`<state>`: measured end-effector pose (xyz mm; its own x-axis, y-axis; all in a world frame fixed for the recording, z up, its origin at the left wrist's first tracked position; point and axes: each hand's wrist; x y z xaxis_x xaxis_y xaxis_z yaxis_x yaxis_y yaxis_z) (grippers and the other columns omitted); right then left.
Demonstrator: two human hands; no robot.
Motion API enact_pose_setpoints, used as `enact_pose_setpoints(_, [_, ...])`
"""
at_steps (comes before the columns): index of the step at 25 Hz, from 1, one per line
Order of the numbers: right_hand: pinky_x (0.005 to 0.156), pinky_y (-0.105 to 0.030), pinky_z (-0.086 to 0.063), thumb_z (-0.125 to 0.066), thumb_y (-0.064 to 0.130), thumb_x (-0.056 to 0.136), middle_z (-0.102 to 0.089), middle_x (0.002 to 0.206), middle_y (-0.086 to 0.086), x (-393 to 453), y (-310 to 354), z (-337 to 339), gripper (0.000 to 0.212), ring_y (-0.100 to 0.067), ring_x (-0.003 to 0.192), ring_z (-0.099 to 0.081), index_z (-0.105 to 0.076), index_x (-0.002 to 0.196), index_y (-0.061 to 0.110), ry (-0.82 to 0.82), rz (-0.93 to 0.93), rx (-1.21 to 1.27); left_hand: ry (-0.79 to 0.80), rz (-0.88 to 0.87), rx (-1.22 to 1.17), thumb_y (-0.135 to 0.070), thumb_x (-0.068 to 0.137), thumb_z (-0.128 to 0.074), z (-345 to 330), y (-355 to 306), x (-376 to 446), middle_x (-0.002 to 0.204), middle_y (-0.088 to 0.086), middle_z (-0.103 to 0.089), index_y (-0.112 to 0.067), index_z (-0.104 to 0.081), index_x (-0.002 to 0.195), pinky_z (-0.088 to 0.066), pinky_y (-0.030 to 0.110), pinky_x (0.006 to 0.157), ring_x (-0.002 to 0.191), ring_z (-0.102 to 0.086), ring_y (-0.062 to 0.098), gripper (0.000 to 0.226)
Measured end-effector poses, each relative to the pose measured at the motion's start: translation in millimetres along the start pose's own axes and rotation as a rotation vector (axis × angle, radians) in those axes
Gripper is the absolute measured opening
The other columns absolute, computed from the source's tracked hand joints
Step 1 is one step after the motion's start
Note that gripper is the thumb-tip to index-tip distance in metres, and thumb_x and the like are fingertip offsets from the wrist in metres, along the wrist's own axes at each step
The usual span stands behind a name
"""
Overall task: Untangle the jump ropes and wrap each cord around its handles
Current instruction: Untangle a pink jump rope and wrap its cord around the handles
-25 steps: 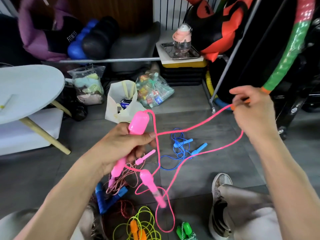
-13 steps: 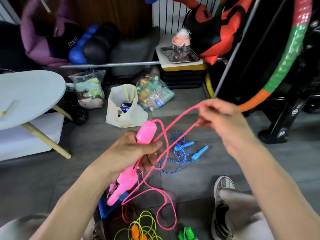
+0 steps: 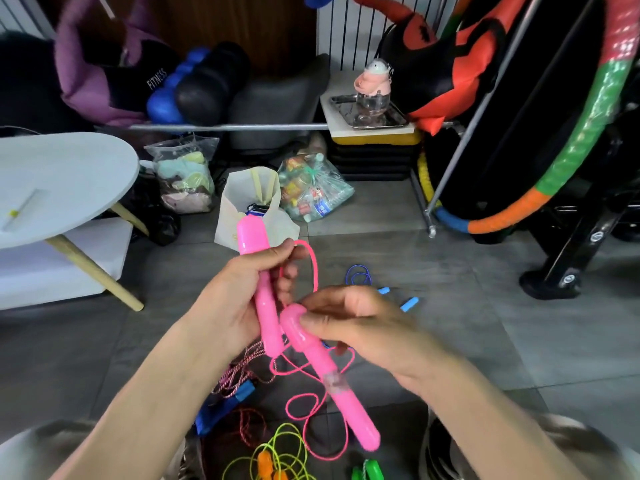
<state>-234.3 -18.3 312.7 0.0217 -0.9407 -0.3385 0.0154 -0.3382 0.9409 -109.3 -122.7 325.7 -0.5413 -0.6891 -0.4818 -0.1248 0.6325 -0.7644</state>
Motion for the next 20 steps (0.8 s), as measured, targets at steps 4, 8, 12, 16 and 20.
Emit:
enact_pose_setpoints(4, [0.055,-0.022,-0.051,-0.062,0.003,0.090,-0.071,0.078,0.000,1,9,19,0.012,-0.012,0.066,-0.062,-0.069,0.095,0.011,-0.186,0.064,0.214,0.080,-0.014,0.104,-0.020,0.084,-0.062,-2,5,-5,0.100,0.020,-0.073,0.005,-0.066,0.107,-0.059,0.030,0.065,0.077,-0.072,0.025,0.034])
enact_pose_setpoints(8, [0.059,-0.028,-0.057,-0.062,0.006,0.090,-0.069,0.080,-0.011,-1,16,30,0.008,-0.023,0.069,-0.063,-0.069,0.091,0.006,-0.274,0.090,0.282,0.209,0.051,0.330,-0.013,0.077,-0.068,-5,14,-14,0.092,0.018,-0.073,0.001,-0.068,0.102,-0.060,0.041,0.072,0.080,-0.070,0.035,0.029])
enact_pose_setpoints(12, [0.052,-0.010,-0.042,-0.074,0.017,0.082,-0.070,0.072,0.004,0,15,30,0.005,-0.004,0.060,-0.060,-0.073,0.085,0.013,-0.383,0.075,0.180,0.204,-0.112,0.629,-0.008,0.089,-0.066,-9,24,-15,0.073,0.013,-0.069,0.004,-0.068,0.088,-0.050,0.026,0.053,0.055,-0.061,0.020,0.012])
enact_pose_setpoints(16, [0.048,-0.014,-0.043,-0.077,0.015,0.079,-0.070,0.071,0.004,1,13,33,0.004,-0.005,0.054,-0.061,-0.075,0.079,0.018,-0.484,0.097,0.243,0.185,-0.284,0.690,-0.010,0.092,-0.064,-18,35,-15,0.058,0.007,-0.062,0.002,-0.064,0.073,-0.047,0.023,0.048,0.046,-0.056,0.014,0.023])
enact_pose_setpoints(20, [0.049,-0.032,-0.050,-0.082,0.034,0.068,-0.057,0.087,-0.022,1,10,27,0.044,-0.034,0.070,-0.055,-0.064,0.095,0.004,-0.133,0.123,0.451,0.438,0.021,0.337,-0.031,0.076,-0.073,-13,33,-16,0.061,0.012,-0.057,-0.002,-0.062,0.082,-0.045,0.024,0.046,0.044,-0.050,0.021,0.031])
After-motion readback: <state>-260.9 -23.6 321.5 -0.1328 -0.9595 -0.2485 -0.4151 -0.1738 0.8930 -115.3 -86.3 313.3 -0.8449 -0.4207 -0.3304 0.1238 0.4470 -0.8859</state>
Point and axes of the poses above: each hand's wrist, its own x-axis towards the middle knuckle, its own z-axis out of the back of the hand, y = z × x
